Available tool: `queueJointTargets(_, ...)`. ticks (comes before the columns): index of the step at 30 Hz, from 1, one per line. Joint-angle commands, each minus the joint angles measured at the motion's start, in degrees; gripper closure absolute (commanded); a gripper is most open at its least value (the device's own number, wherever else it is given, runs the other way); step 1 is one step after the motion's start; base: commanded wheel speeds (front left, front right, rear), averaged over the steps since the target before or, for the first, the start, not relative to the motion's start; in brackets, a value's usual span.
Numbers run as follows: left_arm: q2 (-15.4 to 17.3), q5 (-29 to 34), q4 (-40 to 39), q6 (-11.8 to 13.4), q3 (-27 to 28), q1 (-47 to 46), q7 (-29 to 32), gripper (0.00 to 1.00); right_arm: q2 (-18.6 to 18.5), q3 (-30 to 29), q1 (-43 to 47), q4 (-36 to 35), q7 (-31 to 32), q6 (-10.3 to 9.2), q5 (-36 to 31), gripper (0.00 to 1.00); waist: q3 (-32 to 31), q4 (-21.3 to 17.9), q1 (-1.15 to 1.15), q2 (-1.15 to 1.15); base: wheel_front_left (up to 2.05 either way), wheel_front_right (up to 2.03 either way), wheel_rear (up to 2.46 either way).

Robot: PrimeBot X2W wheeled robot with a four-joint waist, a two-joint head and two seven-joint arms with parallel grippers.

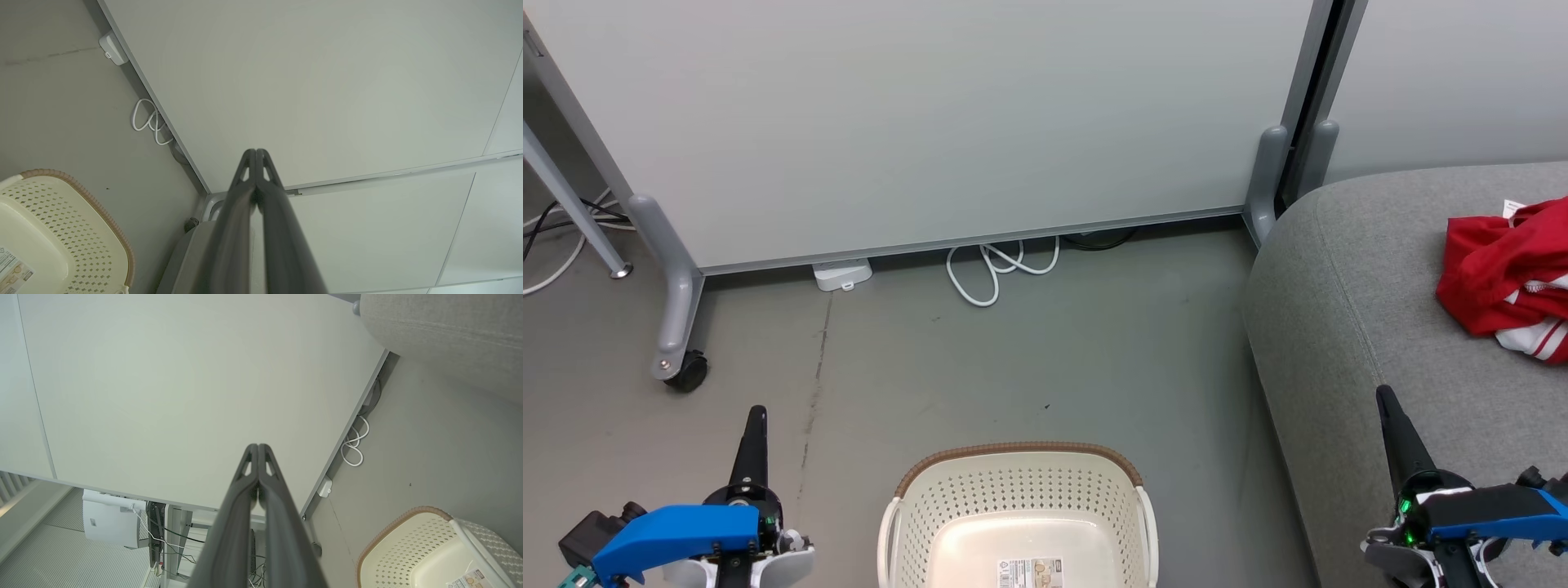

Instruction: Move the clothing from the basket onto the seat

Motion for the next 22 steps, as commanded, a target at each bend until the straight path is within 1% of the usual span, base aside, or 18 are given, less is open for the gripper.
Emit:
queueJointTargets(1, 0.27, -0.8, -0.48, -0.5, 0.4, -1.02, 0.34, 1.0, -0.29, -0.15, -1.09, -0.55, 0.19, 0.03, 0.96, 1.0, -0.01, 0.0, 0.0, 0.0, 0.0, 0.0, 0.0)
queueJointTargets(22, 0.29, -9.54, -1.54, -0.56, 1.16, -1.95, 2.64, 1.0, -0.34, -0.73, -1.28, -0.99, 2.27, 0.04, 10.84, 1.0, -0.17, -0.06, -0.01, 0.0, 0.0, 0.0, 0.0)
